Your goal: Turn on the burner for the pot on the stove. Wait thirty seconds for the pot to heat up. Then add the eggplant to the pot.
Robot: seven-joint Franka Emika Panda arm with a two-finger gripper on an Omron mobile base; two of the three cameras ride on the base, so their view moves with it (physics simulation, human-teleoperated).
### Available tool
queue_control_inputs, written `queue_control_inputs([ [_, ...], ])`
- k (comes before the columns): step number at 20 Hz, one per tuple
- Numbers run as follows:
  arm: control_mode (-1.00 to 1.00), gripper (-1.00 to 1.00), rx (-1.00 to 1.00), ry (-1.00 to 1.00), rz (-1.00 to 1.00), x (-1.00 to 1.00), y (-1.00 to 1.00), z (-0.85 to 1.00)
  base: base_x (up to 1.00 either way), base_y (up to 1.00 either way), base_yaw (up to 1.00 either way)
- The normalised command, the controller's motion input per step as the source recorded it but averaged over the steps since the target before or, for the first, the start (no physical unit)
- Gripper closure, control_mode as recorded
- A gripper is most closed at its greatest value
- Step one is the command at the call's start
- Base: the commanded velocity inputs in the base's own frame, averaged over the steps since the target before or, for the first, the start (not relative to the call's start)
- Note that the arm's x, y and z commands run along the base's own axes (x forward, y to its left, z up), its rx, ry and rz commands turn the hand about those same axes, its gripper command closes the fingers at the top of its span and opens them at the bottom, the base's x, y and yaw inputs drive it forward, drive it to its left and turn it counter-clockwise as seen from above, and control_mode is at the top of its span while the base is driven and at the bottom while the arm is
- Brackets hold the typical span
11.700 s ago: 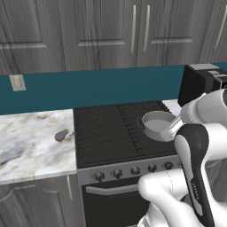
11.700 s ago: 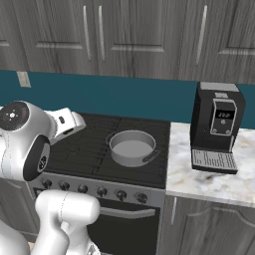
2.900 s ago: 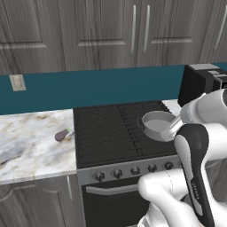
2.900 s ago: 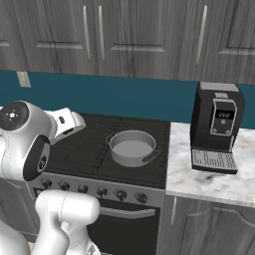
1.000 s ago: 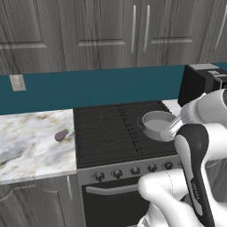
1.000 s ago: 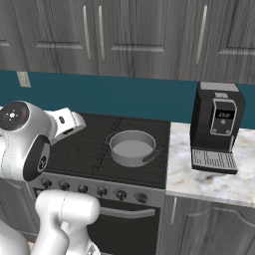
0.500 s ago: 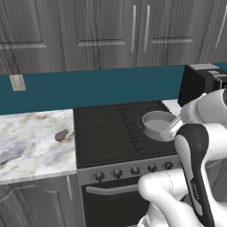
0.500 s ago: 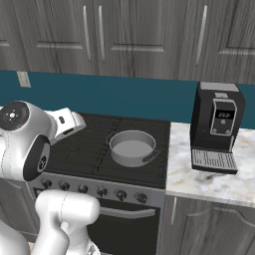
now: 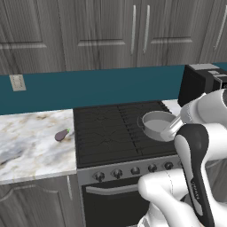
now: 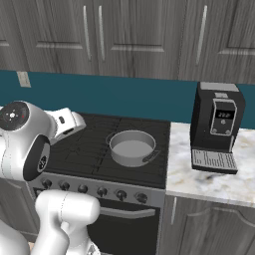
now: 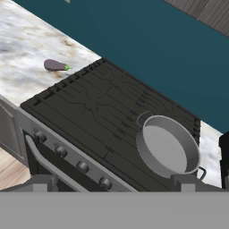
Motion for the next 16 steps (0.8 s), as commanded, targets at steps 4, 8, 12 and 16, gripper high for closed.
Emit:
queue_control_inputs([
  [4,-1.0,-1.0,0.0,0.0,0.0,0.0,0.0,0.0,0.0,0.0,0.0],
  [8,-1.0,-1.0,0.0,0.0,0.0,0.0,0.0,0.0,0.0,0.0,0.0],
  [12,-1.0,-1.0,0.0,0.0,0.0,0.0,0.0,0.0,0.0,0.0,0.0],
  [16,-1.0,-1.0,0.0,0.0,0.0,0.0,0.0,0.0,0.0,0.0,0.0],
])
